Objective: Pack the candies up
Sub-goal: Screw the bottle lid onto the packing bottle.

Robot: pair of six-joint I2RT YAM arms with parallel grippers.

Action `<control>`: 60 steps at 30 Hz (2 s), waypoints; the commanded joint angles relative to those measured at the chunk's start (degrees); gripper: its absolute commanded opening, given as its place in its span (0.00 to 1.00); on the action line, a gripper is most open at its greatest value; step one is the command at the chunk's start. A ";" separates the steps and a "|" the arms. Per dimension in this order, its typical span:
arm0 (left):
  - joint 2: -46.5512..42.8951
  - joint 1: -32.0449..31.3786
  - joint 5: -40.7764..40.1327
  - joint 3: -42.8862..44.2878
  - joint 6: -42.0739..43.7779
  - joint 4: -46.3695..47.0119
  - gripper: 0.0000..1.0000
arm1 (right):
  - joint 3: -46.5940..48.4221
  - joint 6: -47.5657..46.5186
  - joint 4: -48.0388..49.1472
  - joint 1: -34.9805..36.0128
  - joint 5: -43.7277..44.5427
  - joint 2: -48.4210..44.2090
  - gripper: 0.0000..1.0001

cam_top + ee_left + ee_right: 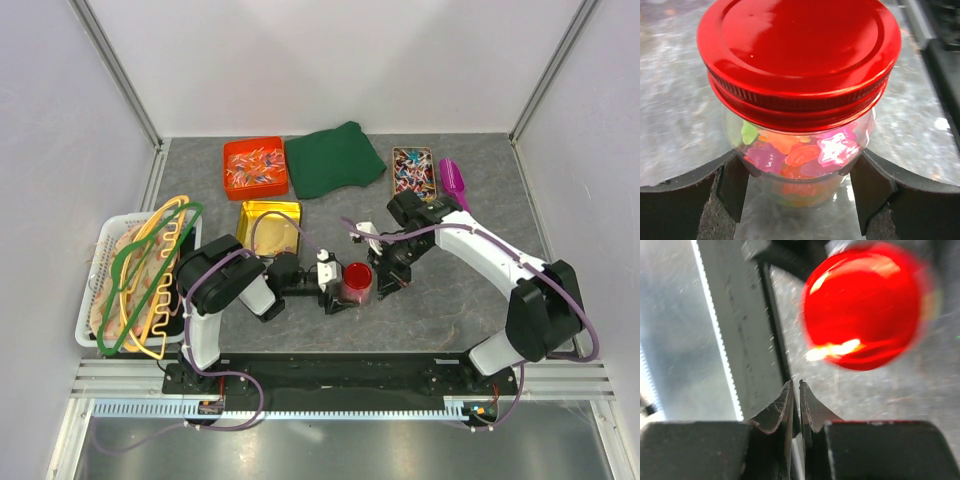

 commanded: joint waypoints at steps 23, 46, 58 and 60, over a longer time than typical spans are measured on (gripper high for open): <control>0.58 0.55 -3.72 1.21 3.25 0.26 0.52 | 11.83 -15.14 8.05 7.15 14.06 0.54 0.93; 0.24 0.46 -3.54 1.30 3.25 -0.35 0.52 | 22.99 -12.94 0.85 5.66 0.97 15.14 0.53; 0.23 0.46 -3.63 1.47 3.25 -0.70 0.52 | 21.86 -17.60 -6.71 0.30 -3.34 15.24 0.20; 0.23 0.55 -3.63 1.47 3.25 -0.70 0.52 | 21.07 -18.13 -8.20 0.03 -4.66 15.06 0.21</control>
